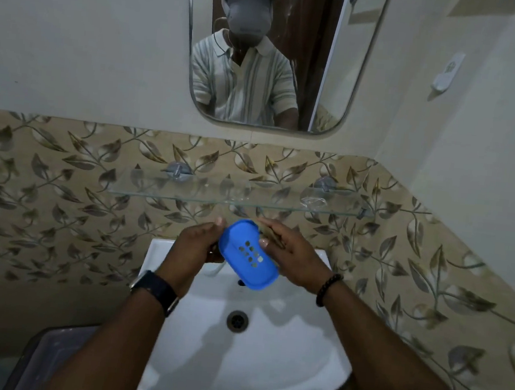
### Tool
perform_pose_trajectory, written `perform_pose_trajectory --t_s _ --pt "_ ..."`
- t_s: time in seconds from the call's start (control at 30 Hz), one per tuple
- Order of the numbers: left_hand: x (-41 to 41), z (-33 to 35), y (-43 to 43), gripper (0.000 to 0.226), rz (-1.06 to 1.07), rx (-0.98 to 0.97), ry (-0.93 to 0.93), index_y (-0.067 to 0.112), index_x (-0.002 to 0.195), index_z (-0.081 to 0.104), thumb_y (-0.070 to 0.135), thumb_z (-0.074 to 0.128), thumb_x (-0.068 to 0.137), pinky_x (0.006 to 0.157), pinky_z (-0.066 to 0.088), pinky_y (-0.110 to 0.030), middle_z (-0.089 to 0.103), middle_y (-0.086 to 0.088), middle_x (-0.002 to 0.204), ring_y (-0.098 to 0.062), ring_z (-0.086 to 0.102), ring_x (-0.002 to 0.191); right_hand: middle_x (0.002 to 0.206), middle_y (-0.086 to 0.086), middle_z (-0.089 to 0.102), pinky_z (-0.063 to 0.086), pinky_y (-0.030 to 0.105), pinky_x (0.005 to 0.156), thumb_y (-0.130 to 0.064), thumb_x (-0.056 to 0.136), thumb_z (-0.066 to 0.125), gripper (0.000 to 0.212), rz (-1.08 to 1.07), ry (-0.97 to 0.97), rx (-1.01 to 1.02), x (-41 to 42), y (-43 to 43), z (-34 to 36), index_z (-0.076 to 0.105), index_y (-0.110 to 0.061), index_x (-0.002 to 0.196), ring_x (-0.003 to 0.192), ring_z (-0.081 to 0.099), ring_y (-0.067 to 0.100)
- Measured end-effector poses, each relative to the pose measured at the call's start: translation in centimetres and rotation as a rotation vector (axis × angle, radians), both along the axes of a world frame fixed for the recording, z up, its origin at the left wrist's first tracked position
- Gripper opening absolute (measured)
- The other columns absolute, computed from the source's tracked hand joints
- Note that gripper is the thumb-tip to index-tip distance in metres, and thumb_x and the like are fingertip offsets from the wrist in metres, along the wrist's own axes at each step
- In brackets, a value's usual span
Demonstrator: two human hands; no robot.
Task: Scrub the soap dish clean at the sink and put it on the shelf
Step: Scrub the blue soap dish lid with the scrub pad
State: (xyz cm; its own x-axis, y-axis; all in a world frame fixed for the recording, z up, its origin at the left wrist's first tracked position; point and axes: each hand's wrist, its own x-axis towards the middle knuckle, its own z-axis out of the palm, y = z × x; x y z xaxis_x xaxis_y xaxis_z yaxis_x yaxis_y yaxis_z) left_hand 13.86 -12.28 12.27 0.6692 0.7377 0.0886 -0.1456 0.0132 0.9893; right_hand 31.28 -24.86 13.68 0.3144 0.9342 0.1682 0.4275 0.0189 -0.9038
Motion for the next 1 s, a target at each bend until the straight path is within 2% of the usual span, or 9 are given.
perform_pose_trajectory --t_s 0.17,0.23,0.33,0.43,0.53,0.7,0.77,0.9,1.0 --pt "-1.2 0.5 1.2 0.026 -0.318 -0.013 0.161 0.018 0.088 0.078 0.038 0.061 0.092 0.073 0.061 -0.037 0.077 -0.010 0.092 -0.024 0.074 0.085 0.139 -0.009 0.058 0.039 0.004 0.097 -0.017 0.101 0.058 0.040 0.142 -0.397 -0.076 1.2 -0.4 1.7 0.055 -0.023 0.140 0.121 0.051 -0.014" --pt "-1.1 0.0 0.8 0.023 -0.295 -0.087 0.092 0.018 0.085 0.075 0.037 0.063 0.089 0.074 0.061 -0.039 0.077 -0.010 0.094 -0.024 0.074 0.086 0.133 -0.005 0.062 0.042 0.009 0.097 -0.017 0.100 0.058 0.039 0.081 -0.471 -0.016 1.1 -0.4 2.0 0.058 -0.023 0.138 0.116 0.055 -0.009" --pt "-0.4 -0.8 -0.3 0.022 -0.174 -0.174 -0.038 0.019 0.084 0.075 0.039 0.065 0.084 0.071 0.061 -0.035 0.078 -0.007 0.096 -0.021 0.075 0.087 0.131 0.003 0.063 0.049 0.035 0.102 -0.019 0.101 0.057 0.038 -0.214 -0.440 0.126 0.0 -0.1 0.8 0.058 -0.022 0.139 0.119 0.058 0.016" --pt "0.5 -1.6 -1.6 0.030 -0.048 -0.274 -0.111 0.011 0.092 0.072 0.039 0.065 0.085 0.075 0.063 -0.039 0.078 -0.012 0.101 -0.024 0.075 0.092 0.142 -0.002 0.058 0.044 0.033 0.110 -0.016 0.103 0.051 0.039 -0.582 -0.278 0.198 -2.6 0.0 -1.4 0.054 -0.023 0.142 0.131 0.051 0.013" --pt "1.0 -2.2 -2.7 0.029 0.051 -0.333 -0.135 0.006 0.103 0.071 0.032 0.060 0.095 0.074 0.063 -0.037 0.077 -0.014 0.104 -0.026 0.075 0.095 0.153 -0.001 0.048 0.034 0.034 0.120 -0.008 0.103 0.045 0.044 -0.680 -0.375 0.235 -5.2 0.0 -3.6 0.050 -0.020 0.145 0.146 0.036 0.014" --pt "1.3 -2.8 -4.2 0.031 0.097 -0.344 -0.130 0.001 0.111 0.068 0.027 0.056 0.100 0.070 0.062 -0.036 0.077 -0.016 0.104 -0.028 0.074 0.095 0.148 0.012 0.052 0.029 0.050 0.120 0.015 0.087 0.050 0.058 -0.620 -0.698 0.272 -5.1 -0.9 -4.3 0.057 -0.009 0.139 0.145 0.039 0.030" --pt "1.7 -2.7 -4.8 0.028 0.095 -0.316 -0.121 0.003 0.107 0.070 0.026 0.056 0.100 0.071 0.063 -0.037 0.077 -0.013 0.099 -0.025 0.074 0.089 0.148 0.012 0.053 0.031 0.048 0.120 0.022 0.079 0.055 0.068 -0.540 -0.760 0.292 -5.9 -0.9 -4.8 0.057 -0.009 0.139 0.144 0.042 0.029" --pt "1.7 -2.6 -5.1 0.026 0.113 -0.360 -0.142 0.007 0.099 0.072 0.025 0.054 0.101 0.063 0.060 -0.030 0.077 -0.009 0.090 -0.018 0.073 0.080 0.146 0.009 0.055 0.037 0.043 0.118 0.017 0.086 0.055 0.059 -0.289 -0.738 0.361 -6.9 -1.2 -5.9 0.056 -0.008 0.140 0.143 0.044 0.021" --pt "1.1 -3.0 -4.7 0.027 0.127 -0.393 -0.185 0.004 0.105 0.072 0.025 0.055 0.101 0.066 0.061 -0.033 0.077 -0.014 0.096 -0.024 0.074 0.083 0.138 0.007 0.062 0.048 0.040 0.108 0.007 0.086 0.061 0.053 -0.213 -1.001 0.337 -4.2 -1.8 -4.4 0.061 -0.013 0.135 0.132 0.055 0.025"
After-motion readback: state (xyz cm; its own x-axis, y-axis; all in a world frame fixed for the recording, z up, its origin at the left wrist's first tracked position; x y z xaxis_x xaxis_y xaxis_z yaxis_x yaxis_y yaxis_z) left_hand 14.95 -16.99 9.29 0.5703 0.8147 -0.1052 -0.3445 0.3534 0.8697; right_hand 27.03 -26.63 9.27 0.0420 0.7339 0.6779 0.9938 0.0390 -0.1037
